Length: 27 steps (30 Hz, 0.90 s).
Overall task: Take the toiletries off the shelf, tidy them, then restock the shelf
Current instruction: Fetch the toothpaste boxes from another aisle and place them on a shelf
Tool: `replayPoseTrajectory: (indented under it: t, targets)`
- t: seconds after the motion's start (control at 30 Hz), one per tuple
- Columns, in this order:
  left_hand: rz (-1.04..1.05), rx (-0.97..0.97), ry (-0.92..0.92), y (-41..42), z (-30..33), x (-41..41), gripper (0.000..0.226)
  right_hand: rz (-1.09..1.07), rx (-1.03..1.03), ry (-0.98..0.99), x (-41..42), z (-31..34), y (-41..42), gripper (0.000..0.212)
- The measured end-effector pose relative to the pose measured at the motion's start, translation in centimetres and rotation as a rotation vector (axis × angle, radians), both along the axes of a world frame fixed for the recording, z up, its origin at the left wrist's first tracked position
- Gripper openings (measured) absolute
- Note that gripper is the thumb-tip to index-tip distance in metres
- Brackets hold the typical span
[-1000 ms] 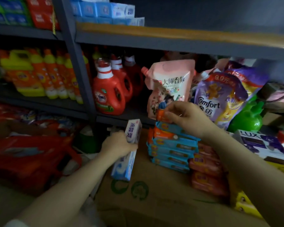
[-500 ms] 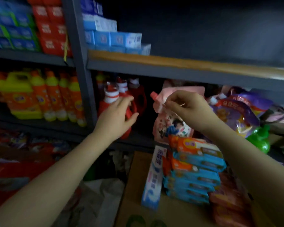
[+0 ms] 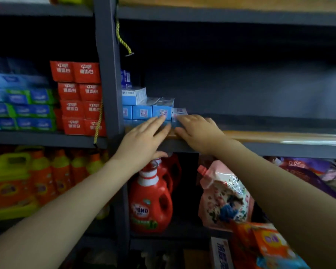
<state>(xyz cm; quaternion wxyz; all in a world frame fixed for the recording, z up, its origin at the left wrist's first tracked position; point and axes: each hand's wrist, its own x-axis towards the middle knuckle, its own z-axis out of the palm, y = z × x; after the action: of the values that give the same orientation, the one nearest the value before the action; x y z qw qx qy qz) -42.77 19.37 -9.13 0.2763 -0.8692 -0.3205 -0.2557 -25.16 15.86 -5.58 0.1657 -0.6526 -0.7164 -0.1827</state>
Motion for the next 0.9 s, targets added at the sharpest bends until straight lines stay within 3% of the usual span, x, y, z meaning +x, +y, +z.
replayPoseTrajectory:
  t: [0.2,0.3,0.43,0.53,0.6,0.8,0.9]
  targets:
    - [-0.176,0.096,-0.13,2.3,-1.3,0.7,0.074,-0.177,0.01,0.037,2.8,1.1,-0.6,0.041]
    - [-0.224,0.086,-0.17,3.1,-1.7,0.7,0.07,-0.251,0.018,0.388,3.1,2.3,1.0,0.039]
    - [-0.309,0.075,-0.181,3.4,-1.8,0.6,0.075,-0.496,-0.146,0.509,2.6,3.3,3.5,0.073]
    - [-0.318,0.073,-0.157,3.5,-1.8,0.6,0.075,-0.597,-0.168,0.543,1.9,3.3,4.2,0.057]
    - [-0.308,0.07,-0.137,3.6,-1.8,0.7,0.076,-0.643,-0.062,0.54,1.6,3.0,4.2,0.043]
    - [-0.359,0.044,-0.191,3.0,-2.0,0.6,0.069,-0.333,0.497,0.784,0.6,3.3,-2.2,0.036]
    - [-0.575,-0.101,-0.416,1.6,-1.9,1.1,0.044,-0.119,0.539,1.161,-0.5,1.2,-7.4,0.021]
